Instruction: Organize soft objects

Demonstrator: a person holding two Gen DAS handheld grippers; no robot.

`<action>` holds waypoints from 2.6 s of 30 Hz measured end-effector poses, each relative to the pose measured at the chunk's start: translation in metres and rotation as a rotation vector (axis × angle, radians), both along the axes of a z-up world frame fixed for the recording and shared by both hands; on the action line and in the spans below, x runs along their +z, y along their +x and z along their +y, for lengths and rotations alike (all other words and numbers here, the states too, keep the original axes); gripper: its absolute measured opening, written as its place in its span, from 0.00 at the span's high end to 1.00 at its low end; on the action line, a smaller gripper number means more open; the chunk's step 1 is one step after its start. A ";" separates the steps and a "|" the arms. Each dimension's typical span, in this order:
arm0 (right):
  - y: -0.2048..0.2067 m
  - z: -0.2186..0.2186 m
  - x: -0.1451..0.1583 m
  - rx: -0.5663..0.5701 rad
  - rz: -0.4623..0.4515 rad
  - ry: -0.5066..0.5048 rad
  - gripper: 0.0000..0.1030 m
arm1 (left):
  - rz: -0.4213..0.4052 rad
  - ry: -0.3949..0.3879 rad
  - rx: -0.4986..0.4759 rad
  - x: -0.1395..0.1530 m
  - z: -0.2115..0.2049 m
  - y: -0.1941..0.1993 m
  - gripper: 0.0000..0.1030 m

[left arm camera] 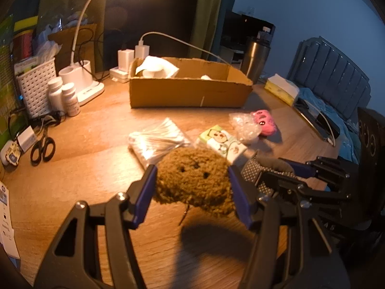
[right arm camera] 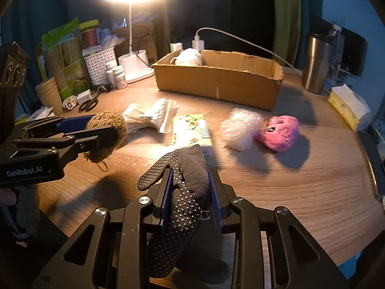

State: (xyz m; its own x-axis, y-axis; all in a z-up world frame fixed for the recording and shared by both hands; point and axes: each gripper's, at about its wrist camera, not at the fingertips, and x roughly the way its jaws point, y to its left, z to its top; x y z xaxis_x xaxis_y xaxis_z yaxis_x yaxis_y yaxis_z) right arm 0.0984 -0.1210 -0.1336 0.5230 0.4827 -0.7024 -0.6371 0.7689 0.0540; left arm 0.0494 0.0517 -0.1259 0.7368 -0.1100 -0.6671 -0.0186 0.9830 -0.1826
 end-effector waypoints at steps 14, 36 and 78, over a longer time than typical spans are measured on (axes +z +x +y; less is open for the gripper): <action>0.015 -0.016 0.038 -0.048 -0.083 0.023 0.70 | -0.104 0.012 -0.012 0.040 -0.006 0.004 0.41; 0.041 0.007 0.106 -0.017 -0.222 0.047 0.70 | -0.272 0.029 0.020 0.108 0.015 0.022 0.41; 0.140 -0.006 0.150 -0.080 -0.326 0.125 0.70 | -0.375 0.021 -0.022 0.141 0.009 0.126 0.41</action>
State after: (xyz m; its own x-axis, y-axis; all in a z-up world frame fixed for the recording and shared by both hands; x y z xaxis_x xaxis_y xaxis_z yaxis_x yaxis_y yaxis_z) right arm 0.2380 -0.1271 0.0168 0.7496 0.5028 -0.4306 -0.5741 0.8175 -0.0449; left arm 0.1755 0.0608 0.0153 0.9280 -0.1181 -0.3533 0.0673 0.9860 -0.1528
